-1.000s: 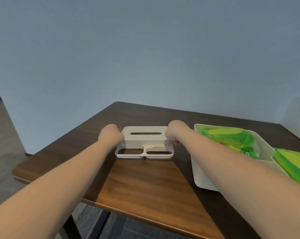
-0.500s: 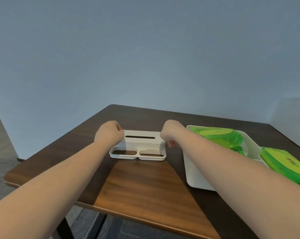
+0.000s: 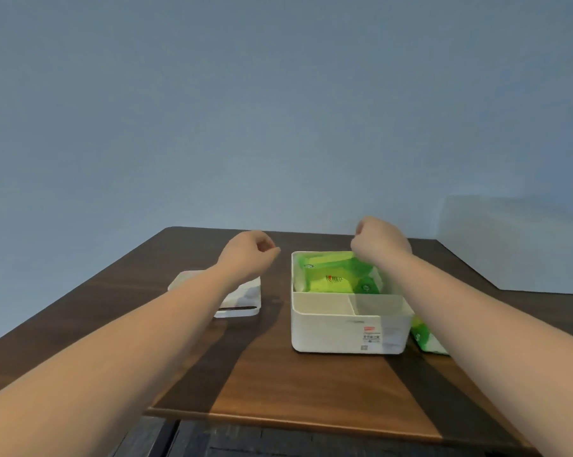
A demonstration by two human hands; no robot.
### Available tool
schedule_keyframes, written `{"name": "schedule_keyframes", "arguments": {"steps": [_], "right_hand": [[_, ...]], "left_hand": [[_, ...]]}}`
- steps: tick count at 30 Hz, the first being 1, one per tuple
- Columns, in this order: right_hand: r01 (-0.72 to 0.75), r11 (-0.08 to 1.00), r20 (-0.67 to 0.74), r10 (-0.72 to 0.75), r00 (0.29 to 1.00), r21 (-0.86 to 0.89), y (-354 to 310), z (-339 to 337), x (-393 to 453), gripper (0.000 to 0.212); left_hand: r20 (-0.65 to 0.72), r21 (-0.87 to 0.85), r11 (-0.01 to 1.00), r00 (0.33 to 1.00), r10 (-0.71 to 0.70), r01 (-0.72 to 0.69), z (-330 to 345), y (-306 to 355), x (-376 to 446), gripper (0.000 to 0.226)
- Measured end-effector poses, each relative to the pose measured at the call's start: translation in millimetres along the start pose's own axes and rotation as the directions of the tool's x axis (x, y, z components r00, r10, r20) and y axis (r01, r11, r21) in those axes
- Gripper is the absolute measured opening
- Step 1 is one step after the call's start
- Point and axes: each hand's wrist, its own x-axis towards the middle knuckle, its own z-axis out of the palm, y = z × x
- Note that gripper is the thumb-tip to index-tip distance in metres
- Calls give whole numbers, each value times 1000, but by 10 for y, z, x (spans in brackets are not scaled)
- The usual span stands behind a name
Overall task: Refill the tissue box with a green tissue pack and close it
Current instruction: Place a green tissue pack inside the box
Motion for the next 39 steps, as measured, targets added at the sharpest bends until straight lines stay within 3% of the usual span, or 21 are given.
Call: {"name": "schedule_keyframes", "arguments": {"steps": [4, 7, 11, 15, 21, 27, 35, 39], "right_hand": [[-200, 968, 65, 211, 975, -149, 569, -81, -39, 47], [-206, 939, 193, 264, 945, -276, 922, -14, -13, 65], [-104, 921, 357, 247, 901, -375, 1120, 27, -21, 93], [-119, 924, 392, 267, 880, -363, 1186, 90, 29, 104], [-232, 946, 301, 294, 907, -225, 1310, 202, 151, 103], [-230, 968, 258, 248, 934, -100, 1240, 94, 252, 104], [-134, 990, 66, 130, 989, 46, 885, -197, 464, 85], [70, 996, 23, -72, 997, 53, 669, -405, 449, 84]], "left_hand": [[118, 81, 986, 984, 133, -143, 157, 277, -83, 40], [186, 212, 963, 974, 129, -168, 256, 325, -62, 49], [189, 318, 931, 974, 122, -178, 361, 353, -30, 33], [104, 244, 957, 985, 138, -159, 387, 380, 14, 20], [-92, 19, 994, 990, 107, -106, 285, 443, 154, 14], [-259, -181, 979, 965, 44, -94, 213, 458, 422, 9], [-339, -52, 999, 940, -29, 12, 387, 178, 656, 24], [-268, -34, 996, 959, -92, 86, 506, -64, 748, 25]]}}
